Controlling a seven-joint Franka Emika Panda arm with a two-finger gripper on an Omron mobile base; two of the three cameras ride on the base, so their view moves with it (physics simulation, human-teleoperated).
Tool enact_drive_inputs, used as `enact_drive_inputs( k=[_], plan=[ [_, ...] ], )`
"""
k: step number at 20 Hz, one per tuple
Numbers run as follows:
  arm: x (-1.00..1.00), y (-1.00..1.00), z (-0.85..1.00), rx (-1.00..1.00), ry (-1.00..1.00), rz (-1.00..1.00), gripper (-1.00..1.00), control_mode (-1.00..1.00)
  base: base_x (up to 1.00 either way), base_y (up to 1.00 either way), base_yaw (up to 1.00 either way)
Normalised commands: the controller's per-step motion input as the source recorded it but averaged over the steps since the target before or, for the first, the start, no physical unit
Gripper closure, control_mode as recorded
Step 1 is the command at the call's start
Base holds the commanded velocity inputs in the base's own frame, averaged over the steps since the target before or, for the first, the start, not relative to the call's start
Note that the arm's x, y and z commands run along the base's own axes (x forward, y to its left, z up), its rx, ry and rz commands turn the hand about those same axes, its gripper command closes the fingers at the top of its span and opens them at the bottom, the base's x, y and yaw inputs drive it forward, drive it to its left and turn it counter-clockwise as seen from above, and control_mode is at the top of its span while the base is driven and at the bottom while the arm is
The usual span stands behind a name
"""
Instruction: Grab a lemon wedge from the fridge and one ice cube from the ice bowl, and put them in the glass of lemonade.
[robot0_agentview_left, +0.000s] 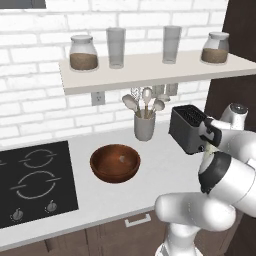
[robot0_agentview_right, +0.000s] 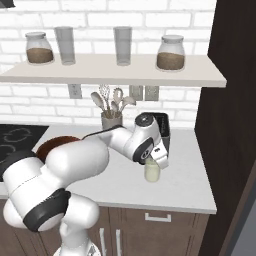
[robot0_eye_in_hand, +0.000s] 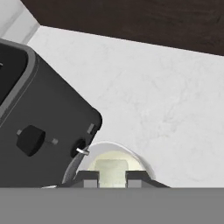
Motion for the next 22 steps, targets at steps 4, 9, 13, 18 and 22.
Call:
enact_drive_inputs(
  k=[4, 9, 13, 18, 22],
  plan=[
    [0.04, 0.00, -0.19, 0.00, 0.00, 0.00, 1.00, -1.00, 0.00, 0.00, 0.00],
    [0.14, 0.00, -0.02, 0.00, 0.00, 0.00, 1.00, -1.00, 0.00, 0.00, 0.00],
    [0.16, 0.00, 0.00, 0.00, 0.00, 0.00, 1.00, -1.00, 0.00, 0.00, 0.00],
    [0.12, 0.00, -0.02, 0.00, 0.00, 0.00, 1.00, -1.00, 0.00, 0.00, 0.00],
    [0.10, 0.00, -0.09, 0.00, 0.00, 0.00, 1.00, -1.00, 0.00, 0.00, 0.00]
  ],
)
